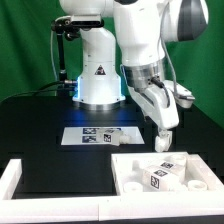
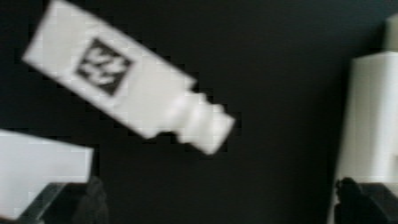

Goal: Assemble one leg

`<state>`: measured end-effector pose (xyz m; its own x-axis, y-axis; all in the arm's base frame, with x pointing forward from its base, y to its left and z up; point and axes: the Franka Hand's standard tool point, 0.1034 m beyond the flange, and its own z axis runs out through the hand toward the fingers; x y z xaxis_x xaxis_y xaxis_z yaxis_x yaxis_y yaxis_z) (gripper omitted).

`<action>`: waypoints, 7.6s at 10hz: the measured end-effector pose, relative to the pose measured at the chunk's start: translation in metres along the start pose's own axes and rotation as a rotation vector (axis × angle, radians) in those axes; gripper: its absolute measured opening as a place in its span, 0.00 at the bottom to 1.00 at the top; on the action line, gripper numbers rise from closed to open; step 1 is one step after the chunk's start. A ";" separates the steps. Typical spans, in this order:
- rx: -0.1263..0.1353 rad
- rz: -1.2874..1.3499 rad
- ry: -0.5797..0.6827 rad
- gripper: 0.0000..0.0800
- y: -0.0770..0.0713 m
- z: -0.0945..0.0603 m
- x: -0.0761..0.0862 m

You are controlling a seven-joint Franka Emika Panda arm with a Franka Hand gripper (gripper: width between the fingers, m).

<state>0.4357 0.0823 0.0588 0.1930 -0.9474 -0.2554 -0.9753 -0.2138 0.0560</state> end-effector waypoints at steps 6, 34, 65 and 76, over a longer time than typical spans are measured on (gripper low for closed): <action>-0.009 -0.026 0.002 0.81 0.004 0.004 0.003; -0.045 -0.061 0.062 0.36 0.064 0.027 0.036; -0.191 -1.406 0.035 0.79 0.067 0.017 0.064; -0.468 -1.296 -0.328 0.81 0.023 0.005 0.067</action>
Offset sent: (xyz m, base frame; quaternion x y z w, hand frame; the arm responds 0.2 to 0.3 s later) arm 0.0000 0.0000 0.0000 0.0000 0.0000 0.0000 1.0000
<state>0.4260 0.0150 0.0379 0.8137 0.0617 -0.5780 0.0086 -0.9955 -0.0941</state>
